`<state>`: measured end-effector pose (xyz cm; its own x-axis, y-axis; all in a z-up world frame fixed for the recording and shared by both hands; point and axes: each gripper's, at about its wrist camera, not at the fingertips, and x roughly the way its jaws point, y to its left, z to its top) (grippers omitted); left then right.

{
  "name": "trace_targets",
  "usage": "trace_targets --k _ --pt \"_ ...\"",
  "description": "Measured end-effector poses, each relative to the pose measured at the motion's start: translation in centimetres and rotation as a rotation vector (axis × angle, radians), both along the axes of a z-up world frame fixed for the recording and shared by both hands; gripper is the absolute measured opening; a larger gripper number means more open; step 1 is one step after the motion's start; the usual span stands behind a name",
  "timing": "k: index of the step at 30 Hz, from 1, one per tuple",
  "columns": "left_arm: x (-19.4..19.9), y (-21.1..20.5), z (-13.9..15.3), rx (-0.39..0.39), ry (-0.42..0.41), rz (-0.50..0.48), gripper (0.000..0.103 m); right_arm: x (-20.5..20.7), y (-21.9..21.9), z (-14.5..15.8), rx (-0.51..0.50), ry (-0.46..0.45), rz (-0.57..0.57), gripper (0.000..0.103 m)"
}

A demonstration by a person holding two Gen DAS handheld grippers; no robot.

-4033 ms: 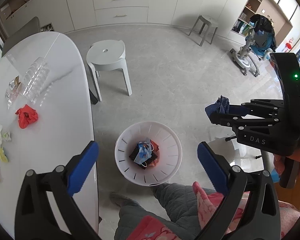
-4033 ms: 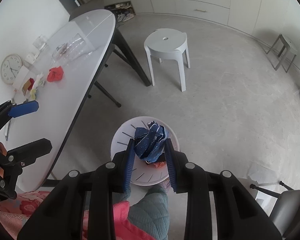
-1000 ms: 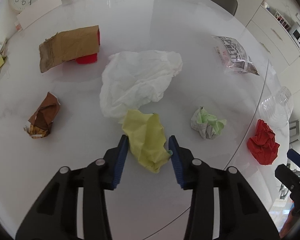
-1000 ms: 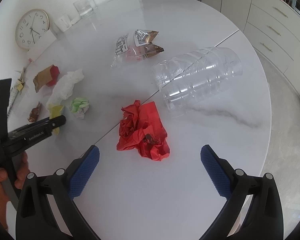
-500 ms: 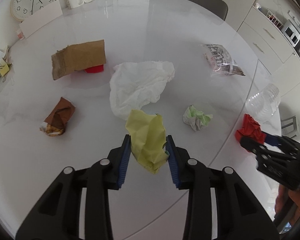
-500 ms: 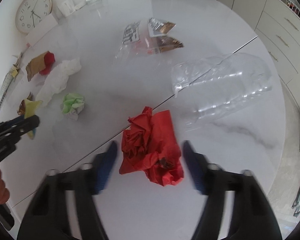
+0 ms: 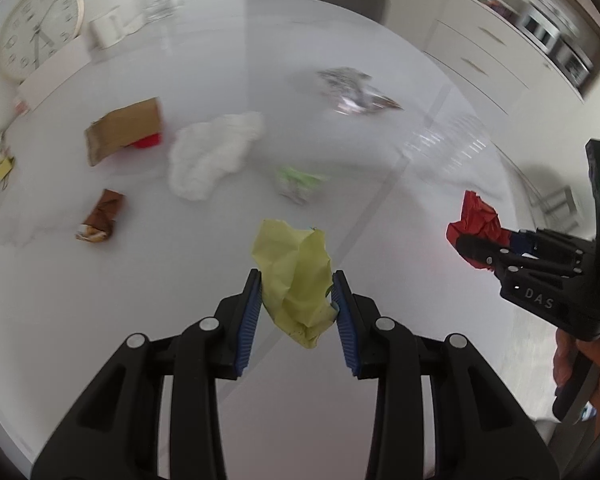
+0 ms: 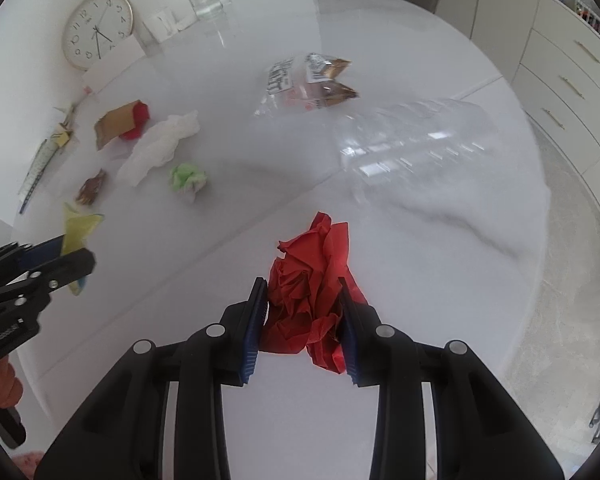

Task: Collect trash
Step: 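Carry both papers over the white bin and open the left tool to drop yellow paper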

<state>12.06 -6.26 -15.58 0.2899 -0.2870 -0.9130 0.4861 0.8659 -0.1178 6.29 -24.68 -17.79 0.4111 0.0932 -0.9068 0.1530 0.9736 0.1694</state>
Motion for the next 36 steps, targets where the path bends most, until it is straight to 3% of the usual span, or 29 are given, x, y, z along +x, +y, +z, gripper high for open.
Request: trace_targets --k 6,13,17,26,28,30,33,36 --pt "-6.9 -4.9 1.7 -0.044 0.019 -0.160 0.035 -8.4 -3.3 1.0 -0.001 0.032 -0.084 0.034" --pt "-15.4 -13.2 2.6 -0.101 0.070 -0.437 0.036 -20.2 -8.4 1.2 0.008 0.063 -0.259 0.034" --pt "-19.9 -17.2 2.4 -0.091 0.079 -0.576 0.036 -25.8 -10.7 0.8 0.015 0.083 -0.349 0.034" --pt "-25.8 -21.5 2.2 -0.073 0.079 -0.709 0.037 -32.9 -13.6 0.0 0.038 0.095 -0.452 0.035" --pt "-26.0 -21.7 2.2 -0.071 0.072 -0.719 0.048 -33.3 -13.7 0.0 0.044 0.088 -0.451 0.035" --pt "-26.4 -21.8 2.3 -0.062 0.048 -0.724 0.084 -33.3 -13.7 0.1 0.045 0.086 -0.447 0.035" --pt "-27.0 -21.8 2.9 -0.070 0.032 -0.737 0.095 -33.8 -13.7 0.1 0.049 0.085 -0.437 0.035" --pt "-27.3 -21.6 3.0 -0.044 0.023 -0.732 0.095 -33.7 -13.7 -0.1 0.052 0.093 -0.429 0.035"
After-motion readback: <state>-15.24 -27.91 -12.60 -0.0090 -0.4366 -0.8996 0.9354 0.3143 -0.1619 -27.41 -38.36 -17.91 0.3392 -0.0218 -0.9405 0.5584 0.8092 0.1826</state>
